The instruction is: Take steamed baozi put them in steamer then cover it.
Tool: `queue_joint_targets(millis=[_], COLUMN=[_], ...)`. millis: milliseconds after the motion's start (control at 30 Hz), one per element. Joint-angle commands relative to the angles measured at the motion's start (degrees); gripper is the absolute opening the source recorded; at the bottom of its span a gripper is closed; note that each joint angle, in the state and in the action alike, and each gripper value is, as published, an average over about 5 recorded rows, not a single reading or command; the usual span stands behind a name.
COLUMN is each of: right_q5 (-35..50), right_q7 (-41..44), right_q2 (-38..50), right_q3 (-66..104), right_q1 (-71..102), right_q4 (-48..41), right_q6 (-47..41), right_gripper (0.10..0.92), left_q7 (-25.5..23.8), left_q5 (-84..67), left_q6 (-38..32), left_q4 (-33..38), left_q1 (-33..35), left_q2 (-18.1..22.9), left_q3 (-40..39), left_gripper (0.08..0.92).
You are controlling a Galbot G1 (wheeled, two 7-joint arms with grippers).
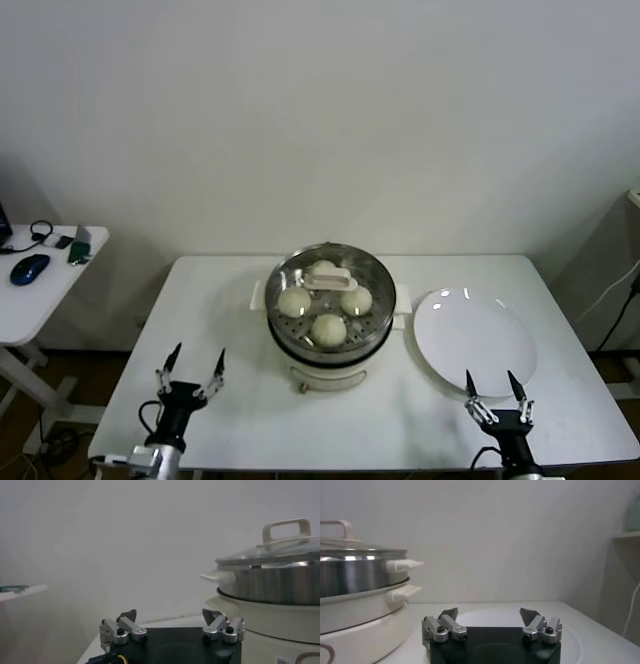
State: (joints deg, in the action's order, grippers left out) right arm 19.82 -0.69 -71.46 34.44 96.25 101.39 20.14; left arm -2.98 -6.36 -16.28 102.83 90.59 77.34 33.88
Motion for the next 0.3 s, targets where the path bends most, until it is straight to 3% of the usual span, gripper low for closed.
queue_joint_targets(millis=[33,300], right_q5=[0.0,-0.1], right_q7=[0.1,0.2], right_q2=[0.0,-0.1], right_q3=[-0.1,-0.5], right_q1=[-0.2,-0.3], right_q4=[-0.2,-0.2], right_q6=[-0.1,0.0], right_gripper=[0.823,0.823], left_q7=[-1.7,-1.9], left_q5=[-3.0,-2.3], left_q6=[-3.5,-3.6], left_q4=[-2.7,-2.7], left_q1=[1.1,1.0], left_q2=[0.8,1.2], left_q3=[0.9,0.6], left_gripper=[0.823,0.823])
